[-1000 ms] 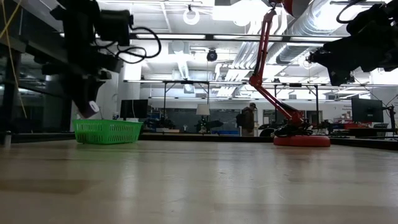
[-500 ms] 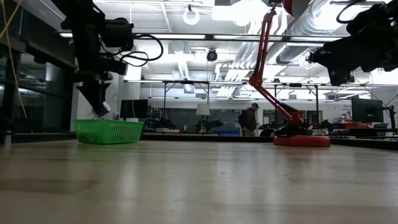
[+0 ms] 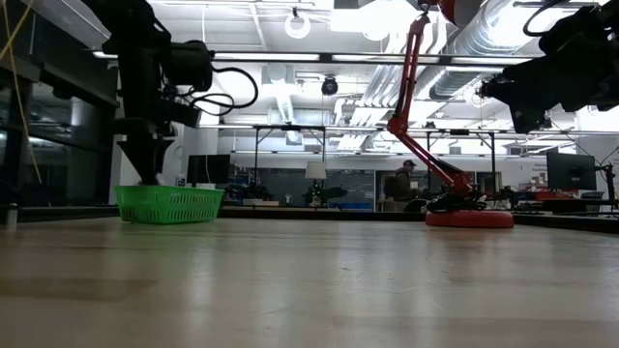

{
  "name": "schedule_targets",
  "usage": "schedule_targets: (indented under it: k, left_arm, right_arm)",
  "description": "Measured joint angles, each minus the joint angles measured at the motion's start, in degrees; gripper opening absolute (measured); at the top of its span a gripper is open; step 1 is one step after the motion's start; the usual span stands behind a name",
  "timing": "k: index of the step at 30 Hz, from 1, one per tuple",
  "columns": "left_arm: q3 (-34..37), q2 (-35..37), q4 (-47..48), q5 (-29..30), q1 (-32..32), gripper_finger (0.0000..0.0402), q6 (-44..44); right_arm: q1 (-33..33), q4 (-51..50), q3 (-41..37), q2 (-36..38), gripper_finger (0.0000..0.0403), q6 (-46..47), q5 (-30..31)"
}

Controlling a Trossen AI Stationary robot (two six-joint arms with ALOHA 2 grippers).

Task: Pick & Place Office items
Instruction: Put the violet charger adapter into the green bin, then put the blue charger adapter into the green bin

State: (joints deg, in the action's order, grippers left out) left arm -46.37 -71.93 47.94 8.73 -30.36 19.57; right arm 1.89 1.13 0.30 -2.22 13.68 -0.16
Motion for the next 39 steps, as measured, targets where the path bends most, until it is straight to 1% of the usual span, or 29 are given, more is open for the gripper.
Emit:
schedule_targets:
  k: [3, 9, 15, 21, 25, 30, 39]
  left_arm:
    - [0.0, -0.01, -0.04, 0.02, -0.01, 0.0181, 0.1]
    - [0.0, 0.01, -0.06, 0.15, -0.01, 0.0185, 0.48]
    - [0.0, 1.34, -1.46, 3.99, -0.01, 0.0186, 5.72]
    - [0.0, 4.27, -2.78, 2.41, 2.39, 0.0187, 6.08]
    - [0.0, 6.45, -2.78, 2.35, 6.77, 0.0187, 4.77]
    - [0.0, 8.21, -2.26, 1.42, 14.5, 0.0187, -0.98]
    - [-0.02, 8.49, 0.95, 1.06, 31.48, 0.0187, -17.23]
  right_arm:
    - [-0.02, 0.0, -0.01, 0.01, 0.0146, 0.0, 0.0]
    - [-0.02, 0.0, 0.0, 0.02, 0.0146, 0.01, 0.0]
    - [0.0, 0.0, -0.01, 0.01, 0.0146, 0.0, 0.0]
    - [-0.02, 0.0, -0.01, 0.01, 0.0146, -0.01, 0.0]
    - [0.0, 0.0, 0.01, 0.0, 0.0146, -0.01, 0.0]
    - [-0.01, 0.0, 0.0, 0.02, 0.0146, 0.01, 0.0]
    - [0.0, 0.0, 0.0, 0.0, 0.0146, 0.01, 0.0]
